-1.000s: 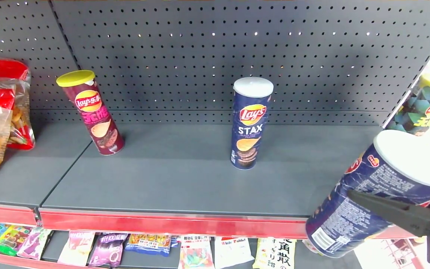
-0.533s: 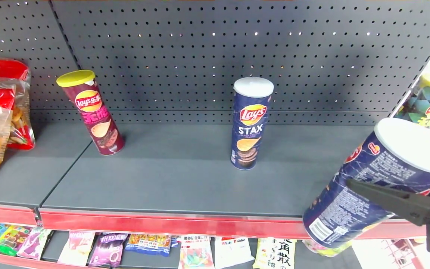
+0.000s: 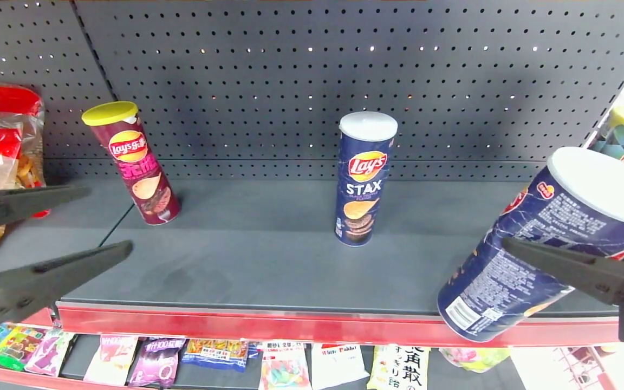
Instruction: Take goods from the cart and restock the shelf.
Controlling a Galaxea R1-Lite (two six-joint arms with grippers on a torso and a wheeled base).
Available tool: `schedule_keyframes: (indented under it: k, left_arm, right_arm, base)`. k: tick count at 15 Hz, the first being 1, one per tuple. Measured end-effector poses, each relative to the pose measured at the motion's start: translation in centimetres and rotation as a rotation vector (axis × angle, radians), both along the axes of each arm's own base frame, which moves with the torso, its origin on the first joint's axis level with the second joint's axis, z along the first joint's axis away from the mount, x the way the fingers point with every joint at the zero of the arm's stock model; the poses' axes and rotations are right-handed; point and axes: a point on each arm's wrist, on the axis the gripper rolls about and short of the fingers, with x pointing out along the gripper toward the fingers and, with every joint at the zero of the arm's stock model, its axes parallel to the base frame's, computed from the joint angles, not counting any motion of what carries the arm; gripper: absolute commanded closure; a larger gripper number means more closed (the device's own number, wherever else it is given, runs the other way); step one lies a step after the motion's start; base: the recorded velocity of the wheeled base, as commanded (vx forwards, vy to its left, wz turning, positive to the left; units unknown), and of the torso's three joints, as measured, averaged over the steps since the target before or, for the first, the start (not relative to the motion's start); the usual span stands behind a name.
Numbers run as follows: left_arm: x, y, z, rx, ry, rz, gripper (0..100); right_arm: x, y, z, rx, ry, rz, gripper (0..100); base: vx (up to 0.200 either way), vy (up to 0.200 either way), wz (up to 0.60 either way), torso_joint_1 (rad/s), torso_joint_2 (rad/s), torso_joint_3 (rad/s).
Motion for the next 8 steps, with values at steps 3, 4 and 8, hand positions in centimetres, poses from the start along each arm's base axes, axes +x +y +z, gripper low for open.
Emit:
schedule_keyframes:
  k: [3,4,8]
  left_arm:
    - [6.5,-4.1,0.4,0.018,0.042,-0.256,0]
    - [8.1,-5.5,0.2,0.025,0.051,-0.306,0]
    - [12.8,-10.0,-1.1,0.049,0.050,-0.408,0]
  right_arm:
    - [0.0,0.0,0.6,0.010,-0.017,-0.007,100]
    - [0.1,-0.1,0.7,0.014,-0.022,-0.008,100]
    - [0.2,0.0,0.8,0.014,-0.024,-0.009,100]
  base:
    - [0.000,0.000,0.00,0.000,0.00,0.000]
    - [0.000,0.000,0.00,0.000,0.00,0.000]
    - [0.000,0.000,0.00,0.000,0.00,0.000]
